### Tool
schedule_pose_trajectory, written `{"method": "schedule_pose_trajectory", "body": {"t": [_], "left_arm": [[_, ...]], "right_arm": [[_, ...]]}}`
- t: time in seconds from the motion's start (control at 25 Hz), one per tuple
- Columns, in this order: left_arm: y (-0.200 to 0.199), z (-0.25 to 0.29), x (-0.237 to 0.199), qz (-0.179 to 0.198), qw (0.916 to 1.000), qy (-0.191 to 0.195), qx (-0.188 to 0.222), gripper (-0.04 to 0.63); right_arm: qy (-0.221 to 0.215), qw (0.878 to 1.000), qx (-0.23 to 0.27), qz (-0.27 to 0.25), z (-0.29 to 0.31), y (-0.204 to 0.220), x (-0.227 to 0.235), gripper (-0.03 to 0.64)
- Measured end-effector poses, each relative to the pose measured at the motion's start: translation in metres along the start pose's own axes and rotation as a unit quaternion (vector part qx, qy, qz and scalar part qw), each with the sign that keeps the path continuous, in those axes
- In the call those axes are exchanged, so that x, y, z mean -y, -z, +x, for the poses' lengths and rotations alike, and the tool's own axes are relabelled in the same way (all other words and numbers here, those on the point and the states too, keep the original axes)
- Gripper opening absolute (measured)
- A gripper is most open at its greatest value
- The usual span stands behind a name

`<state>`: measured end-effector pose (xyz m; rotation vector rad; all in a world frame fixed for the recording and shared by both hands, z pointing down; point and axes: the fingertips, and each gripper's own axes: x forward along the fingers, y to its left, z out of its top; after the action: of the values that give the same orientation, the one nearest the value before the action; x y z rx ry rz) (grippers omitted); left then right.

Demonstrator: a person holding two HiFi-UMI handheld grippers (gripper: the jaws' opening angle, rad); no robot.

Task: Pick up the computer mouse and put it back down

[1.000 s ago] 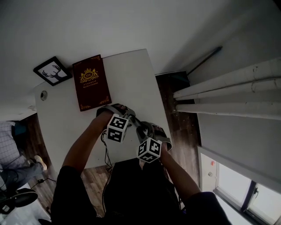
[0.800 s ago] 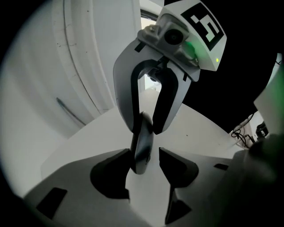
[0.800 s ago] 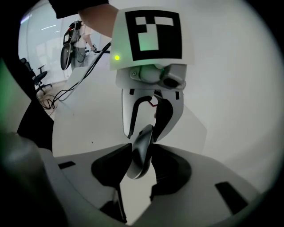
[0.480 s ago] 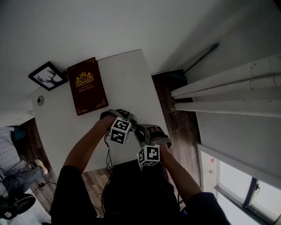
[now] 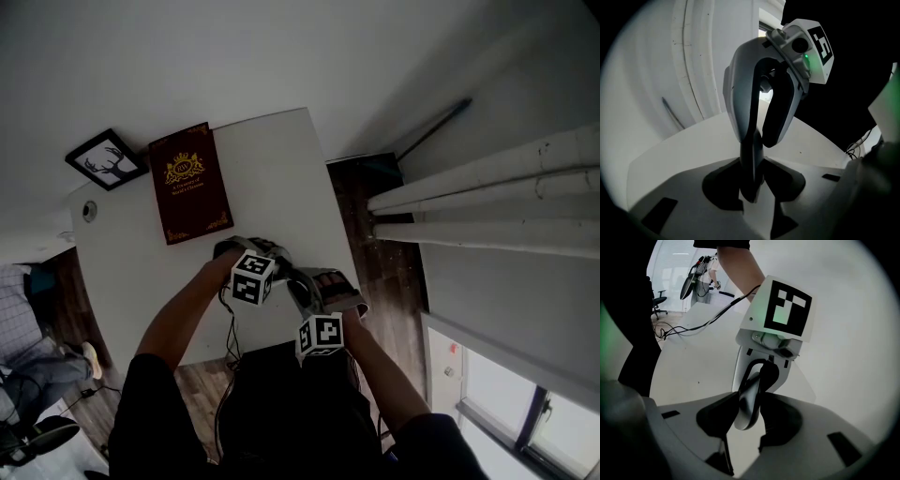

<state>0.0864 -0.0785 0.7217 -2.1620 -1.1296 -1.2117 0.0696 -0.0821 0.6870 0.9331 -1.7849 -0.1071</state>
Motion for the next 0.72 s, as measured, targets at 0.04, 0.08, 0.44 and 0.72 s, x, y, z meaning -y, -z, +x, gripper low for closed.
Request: {"method": "schedule_pose_trajectory", "body": {"t": [0.04, 0.08, 0.44, 0.72], "left_arm": [[-0.001, -0.001, -0.001, -0.003, 1.0, -0.003, 0.003, 0.126], [-0.001, -0.001, -0.002, -0.008, 0.9999, -0.007, 0.005, 0.126], [-0.003, -0.006, -0.004, -0.057, 0.9969, -0.043, 0.035, 0.124], [-0.01, -0.021, -0.01, -0.096, 0.9893, -0.088, 0.067, 0.124]], "right_arm": [[0.001, 1.0, 0.0, 0.001, -0.001, 0.0, 0.001, 0.15], [0.002, 1.0, 0.001, 0.0, 0.0, 0.001, 0.002, 0.151], [0.026, 0.999, 0.023, 0.03, -0.007, 0.003, 0.009, 0.153], [0.049, 0.994, 0.053, 0.088, -0.022, 0.0, 0.032, 0.153]]}}
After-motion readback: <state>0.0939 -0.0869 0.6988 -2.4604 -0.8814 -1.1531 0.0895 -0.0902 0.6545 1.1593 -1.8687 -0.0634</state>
